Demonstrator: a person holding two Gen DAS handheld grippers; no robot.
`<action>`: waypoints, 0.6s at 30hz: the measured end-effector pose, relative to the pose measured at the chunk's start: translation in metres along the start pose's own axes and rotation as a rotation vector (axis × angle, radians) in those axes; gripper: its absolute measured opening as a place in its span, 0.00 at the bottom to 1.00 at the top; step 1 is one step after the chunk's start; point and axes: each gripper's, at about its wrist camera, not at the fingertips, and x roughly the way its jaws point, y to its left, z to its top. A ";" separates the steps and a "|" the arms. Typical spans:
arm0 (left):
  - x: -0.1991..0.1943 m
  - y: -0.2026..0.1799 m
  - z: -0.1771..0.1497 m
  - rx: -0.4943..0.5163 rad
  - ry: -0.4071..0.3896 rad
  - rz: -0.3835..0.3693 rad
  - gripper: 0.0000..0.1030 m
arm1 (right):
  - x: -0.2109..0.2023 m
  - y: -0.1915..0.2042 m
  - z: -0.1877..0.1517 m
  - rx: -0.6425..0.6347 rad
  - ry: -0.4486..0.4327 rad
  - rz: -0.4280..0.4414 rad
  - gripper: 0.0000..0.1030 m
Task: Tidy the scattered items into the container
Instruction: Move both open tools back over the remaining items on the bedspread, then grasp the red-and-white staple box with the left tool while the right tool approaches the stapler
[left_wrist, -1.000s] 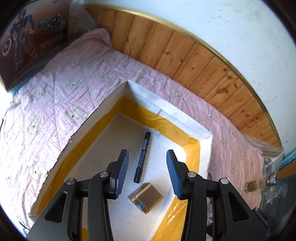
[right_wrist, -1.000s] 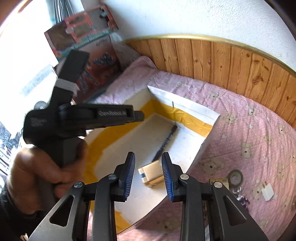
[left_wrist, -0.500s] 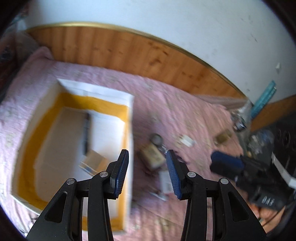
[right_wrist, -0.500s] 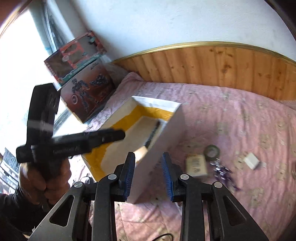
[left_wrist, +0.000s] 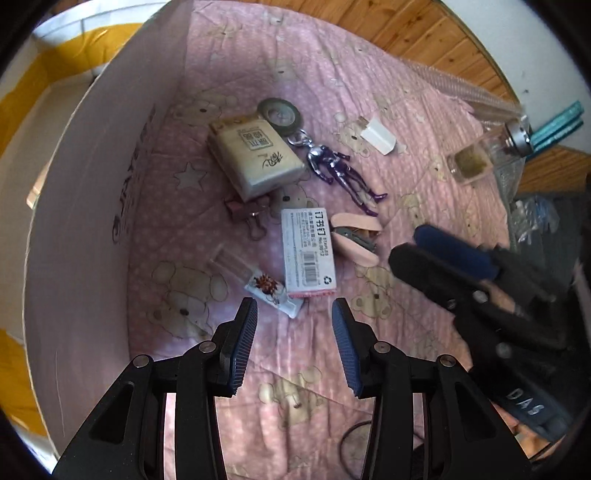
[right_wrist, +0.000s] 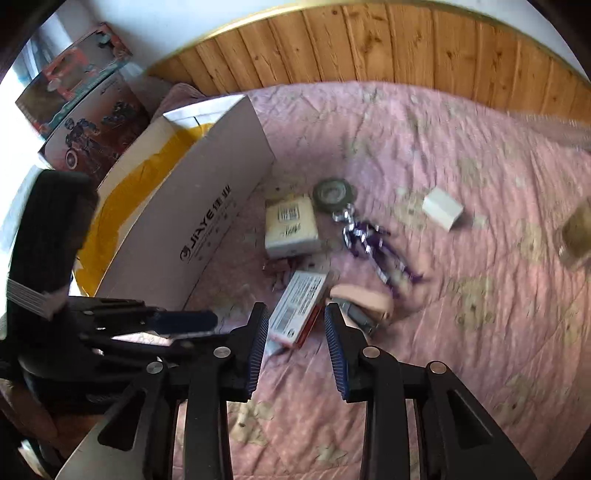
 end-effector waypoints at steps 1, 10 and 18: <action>0.001 -0.001 0.002 0.011 -0.011 0.006 0.43 | 0.001 -0.002 0.002 -0.019 0.000 -0.011 0.38; 0.029 -0.008 0.018 0.094 -0.009 -0.004 0.47 | 0.026 -0.025 -0.014 -0.130 0.142 -0.060 0.54; 0.055 -0.002 0.029 0.076 0.002 0.034 0.49 | 0.064 -0.025 -0.014 -0.181 0.191 -0.067 0.42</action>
